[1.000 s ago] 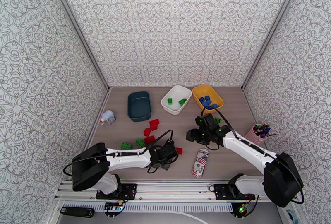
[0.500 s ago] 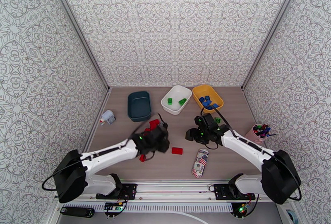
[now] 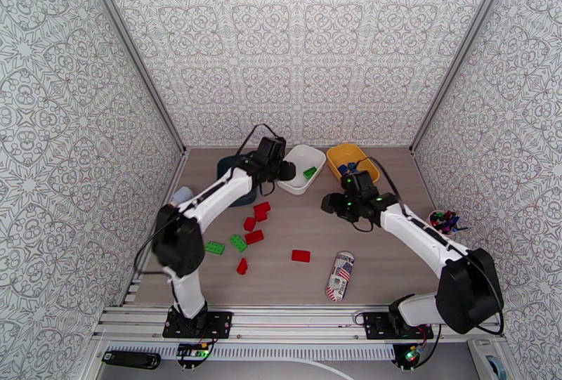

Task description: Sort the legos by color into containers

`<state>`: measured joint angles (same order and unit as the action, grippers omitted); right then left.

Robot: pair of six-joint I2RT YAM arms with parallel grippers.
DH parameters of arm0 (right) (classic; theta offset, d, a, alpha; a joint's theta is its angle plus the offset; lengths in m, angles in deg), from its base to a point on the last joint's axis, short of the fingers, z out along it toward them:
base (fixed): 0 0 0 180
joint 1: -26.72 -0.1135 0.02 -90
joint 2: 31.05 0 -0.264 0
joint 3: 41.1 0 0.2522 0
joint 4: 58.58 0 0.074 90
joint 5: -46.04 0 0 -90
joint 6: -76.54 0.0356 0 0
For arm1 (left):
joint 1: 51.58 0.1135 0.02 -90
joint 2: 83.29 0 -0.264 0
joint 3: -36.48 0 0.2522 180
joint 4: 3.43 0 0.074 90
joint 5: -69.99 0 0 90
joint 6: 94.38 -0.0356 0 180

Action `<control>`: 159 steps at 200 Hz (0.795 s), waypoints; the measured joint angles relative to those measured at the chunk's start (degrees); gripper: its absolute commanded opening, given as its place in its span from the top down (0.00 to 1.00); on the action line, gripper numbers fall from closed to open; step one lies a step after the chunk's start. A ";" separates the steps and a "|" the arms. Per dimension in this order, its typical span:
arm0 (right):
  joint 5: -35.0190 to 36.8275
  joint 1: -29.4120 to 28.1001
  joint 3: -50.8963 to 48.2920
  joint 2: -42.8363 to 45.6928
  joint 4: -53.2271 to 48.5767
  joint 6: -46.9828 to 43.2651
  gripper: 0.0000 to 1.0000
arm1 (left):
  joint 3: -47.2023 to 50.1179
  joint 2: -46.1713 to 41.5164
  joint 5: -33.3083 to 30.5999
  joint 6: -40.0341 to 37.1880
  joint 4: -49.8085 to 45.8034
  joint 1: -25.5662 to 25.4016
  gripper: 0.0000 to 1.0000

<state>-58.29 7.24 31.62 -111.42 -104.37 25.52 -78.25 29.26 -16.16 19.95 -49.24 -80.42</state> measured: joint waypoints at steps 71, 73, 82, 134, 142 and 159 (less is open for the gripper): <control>8.17 13.99 -3.65 5.53 -5.81 -3.04 0.26 | -5.49 5.16 1.42 -0.42 -2.54 -0.55 0.20; 8.41 14.19 -3.78 5.51 -5.95 -3.08 0.26 | -4.72 4.61 1.42 -0.42 -2.45 -0.72 0.20; 9.70 14.91 -4.20 5.20 -6.51 -3.50 0.26 | -1.31 2.14 1.27 -0.37 -2.01 -1.31 0.19; 15.52 15.87 -3.96 -1.90 -7.76 -6.16 0.29 | 22.97 -19.34 0.15 3.28 4.63 -4.13 0.14; 16.11 15.87 -3.61 -3.48 -7.91 -6.67 0.30 | 26.47 -22.43 -0.28 4.35 6.03 -4.68 0.14; 17.00 15.87 -2.64 -6.14 -8.02 -7.56 0.32 | 33.75 -27.89 -1.64 6.75 8.41 -6.19 0.13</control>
<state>-41.29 23.10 28.97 -117.57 -112.39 17.96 -44.50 1.37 -17.80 26.71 -40.83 -86.61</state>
